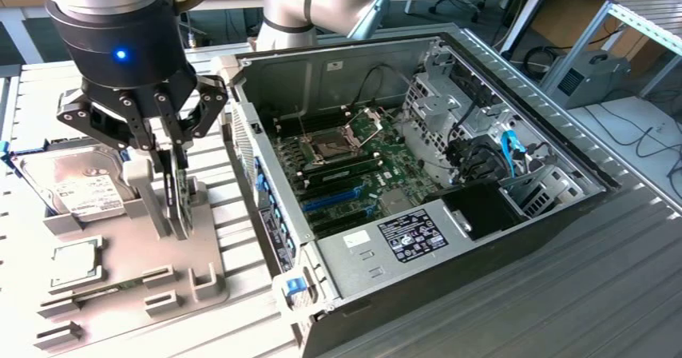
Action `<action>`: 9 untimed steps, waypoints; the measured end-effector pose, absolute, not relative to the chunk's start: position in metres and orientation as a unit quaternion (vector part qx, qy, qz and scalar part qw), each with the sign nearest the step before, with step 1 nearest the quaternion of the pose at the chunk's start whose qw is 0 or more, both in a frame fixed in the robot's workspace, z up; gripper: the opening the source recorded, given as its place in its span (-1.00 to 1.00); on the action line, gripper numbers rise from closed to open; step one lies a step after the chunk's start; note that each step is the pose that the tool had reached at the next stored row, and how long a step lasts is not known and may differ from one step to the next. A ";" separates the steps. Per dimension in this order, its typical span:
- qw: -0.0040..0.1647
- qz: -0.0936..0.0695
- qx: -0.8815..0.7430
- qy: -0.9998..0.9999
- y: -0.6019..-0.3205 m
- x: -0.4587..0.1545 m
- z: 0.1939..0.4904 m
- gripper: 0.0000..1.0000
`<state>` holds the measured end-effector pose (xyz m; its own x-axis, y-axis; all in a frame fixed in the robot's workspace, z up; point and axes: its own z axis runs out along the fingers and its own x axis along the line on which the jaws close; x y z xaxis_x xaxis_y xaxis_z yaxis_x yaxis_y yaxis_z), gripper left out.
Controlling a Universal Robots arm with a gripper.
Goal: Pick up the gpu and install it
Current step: 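Pick up the gpu and move the gpu toward the slot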
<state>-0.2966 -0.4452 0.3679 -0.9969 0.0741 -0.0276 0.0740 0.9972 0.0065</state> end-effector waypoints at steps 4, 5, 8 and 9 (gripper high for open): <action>0.014 0.003 0.037 0.999 -0.445 -0.297 0.369 -0.48; 0.014 0.003 0.037 0.999 -0.445 -0.297 0.370 -0.48; 0.014 0.003 0.037 0.999 -0.445 -0.297 0.370 -0.48; 0.014 0.003 0.037 0.999 -0.445 -0.297 0.371 -0.48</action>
<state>-0.2966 -0.4452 0.3707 -0.9969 0.0741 -0.0277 0.0739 0.9972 0.0066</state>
